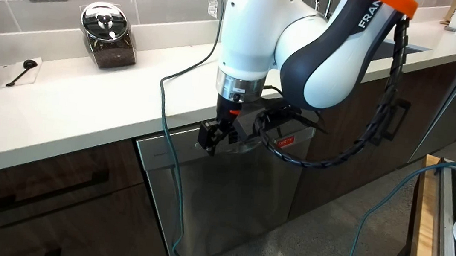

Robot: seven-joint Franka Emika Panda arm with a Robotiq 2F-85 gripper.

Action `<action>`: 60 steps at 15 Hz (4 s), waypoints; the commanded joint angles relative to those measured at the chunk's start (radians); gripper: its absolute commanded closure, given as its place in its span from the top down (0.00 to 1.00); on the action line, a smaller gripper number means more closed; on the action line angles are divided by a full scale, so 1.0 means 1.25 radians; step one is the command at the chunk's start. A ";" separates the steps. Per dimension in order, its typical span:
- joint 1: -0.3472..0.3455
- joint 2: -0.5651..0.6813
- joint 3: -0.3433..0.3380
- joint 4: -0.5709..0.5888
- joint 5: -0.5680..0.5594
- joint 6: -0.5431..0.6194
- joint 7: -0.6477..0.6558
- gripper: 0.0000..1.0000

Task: Press a button on the dishwasher.

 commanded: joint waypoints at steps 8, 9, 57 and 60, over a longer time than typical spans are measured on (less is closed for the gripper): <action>-0.009 0.030 -0.036 -0.013 -0.021 0.033 0.003 0.58; -0.007 0.033 -0.042 -0.013 -0.025 0.042 0.004 0.49; 0.187 0.175 -0.305 0.065 -0.019 0.250 0.066 0.00; 0.208 0.178 -0.324 0.064 -0.018 0.254 0.072 0.00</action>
